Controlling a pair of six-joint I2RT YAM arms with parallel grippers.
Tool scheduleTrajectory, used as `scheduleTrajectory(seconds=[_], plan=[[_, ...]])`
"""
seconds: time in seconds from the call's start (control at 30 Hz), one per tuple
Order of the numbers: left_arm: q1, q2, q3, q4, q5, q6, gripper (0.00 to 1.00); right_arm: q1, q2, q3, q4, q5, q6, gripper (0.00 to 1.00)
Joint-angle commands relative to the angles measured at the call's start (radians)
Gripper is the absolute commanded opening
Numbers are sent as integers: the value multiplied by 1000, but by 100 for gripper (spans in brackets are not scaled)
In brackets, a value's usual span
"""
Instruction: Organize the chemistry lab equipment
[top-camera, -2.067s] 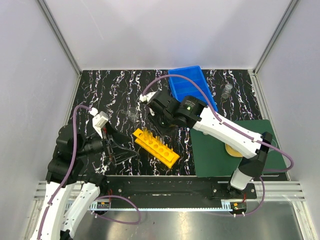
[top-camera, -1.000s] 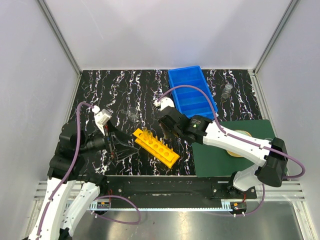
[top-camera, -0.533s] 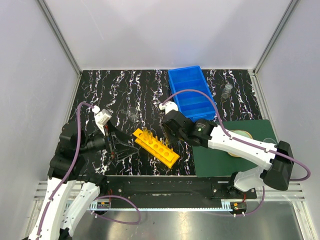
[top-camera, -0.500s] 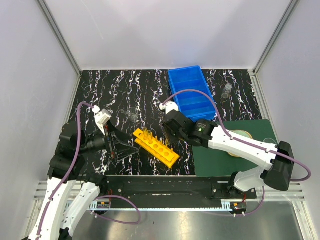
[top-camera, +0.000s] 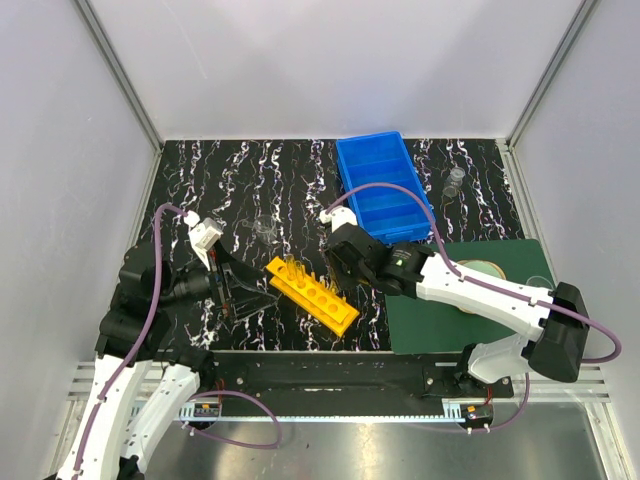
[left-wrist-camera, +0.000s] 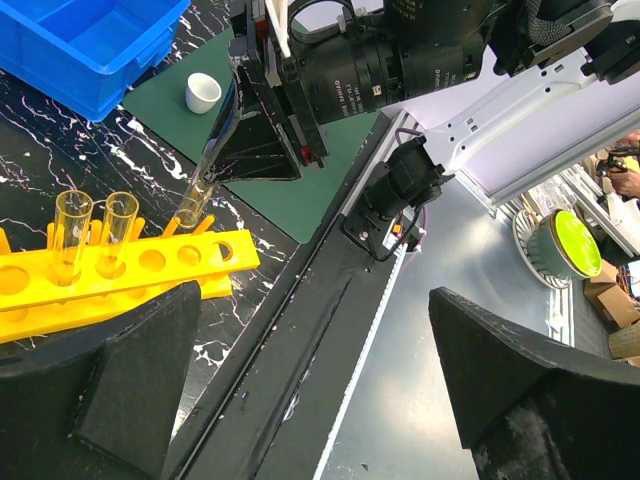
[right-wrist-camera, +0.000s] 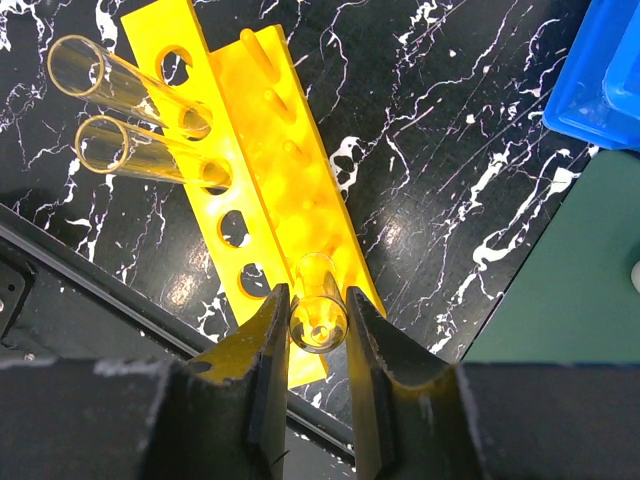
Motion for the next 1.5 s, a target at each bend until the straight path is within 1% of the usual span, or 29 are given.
scheduleTrajectory(seconds=[0.0,0.3,0.83,1.13,1.47], plan=[[-2,3,1,27,-12,16,99,-5,3,3,53,-4,10,0],[-2,-8,-3,27,-12,14,99,-5,27,1,62,-14,7,0],[-3,-2,-1,27,-8,16,99,-3,58,10,39,32,-15,0],[-7,8,2,27,-8,17,99,-2,95,-19,41,69,-28,0],[-11,8,-3,27,-12,20,99,-2,107,-63,85,49,-2,0]])
